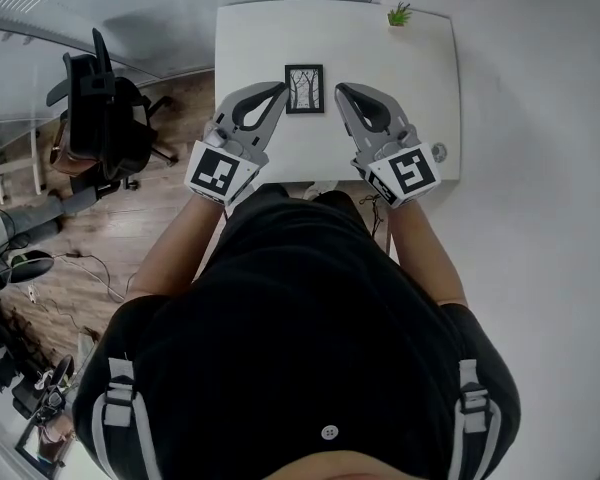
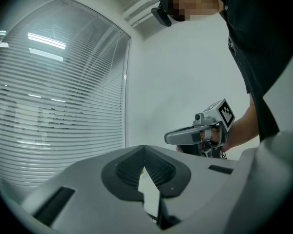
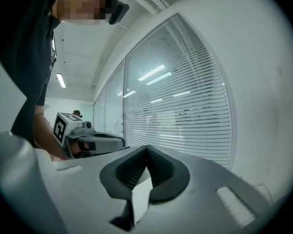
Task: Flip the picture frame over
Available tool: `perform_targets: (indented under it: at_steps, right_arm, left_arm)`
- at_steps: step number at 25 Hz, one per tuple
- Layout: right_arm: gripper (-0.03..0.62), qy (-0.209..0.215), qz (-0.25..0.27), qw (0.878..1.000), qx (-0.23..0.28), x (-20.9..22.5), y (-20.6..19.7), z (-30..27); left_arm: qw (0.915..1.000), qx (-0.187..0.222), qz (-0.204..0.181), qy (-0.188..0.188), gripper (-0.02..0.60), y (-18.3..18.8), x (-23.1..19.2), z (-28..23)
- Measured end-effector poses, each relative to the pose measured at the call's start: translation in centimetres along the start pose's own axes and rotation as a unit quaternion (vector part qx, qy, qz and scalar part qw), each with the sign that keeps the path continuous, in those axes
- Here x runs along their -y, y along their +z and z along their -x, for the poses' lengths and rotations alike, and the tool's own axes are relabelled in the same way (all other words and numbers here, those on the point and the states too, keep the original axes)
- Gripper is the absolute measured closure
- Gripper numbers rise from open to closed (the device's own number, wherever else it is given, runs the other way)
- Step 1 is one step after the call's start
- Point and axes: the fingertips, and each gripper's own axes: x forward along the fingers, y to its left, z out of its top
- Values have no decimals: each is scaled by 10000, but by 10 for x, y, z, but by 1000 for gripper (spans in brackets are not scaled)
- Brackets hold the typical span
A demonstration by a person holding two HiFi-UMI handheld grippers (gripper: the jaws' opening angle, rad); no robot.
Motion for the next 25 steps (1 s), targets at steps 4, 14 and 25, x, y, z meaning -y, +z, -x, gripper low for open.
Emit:
perform_targets:
  at_steps: [4, 14, 25]
  right_arm:
    - [585, -112, -80, 9999, 45, 4, -1, 3]
    - [585, -94, -73, 9999, 51, 2, 0, -1]
    - [585, -127, -99, 9999, 21, 3, -3, 4]
  left_arm:
    - [10000, 19, -6, -9, 574, -2, 1, 1]
    - [9999, -109, -13, 32, 574, -9, -5, 2]
    - [10000, -1, 28, 18, 574, -5, 0, 1]
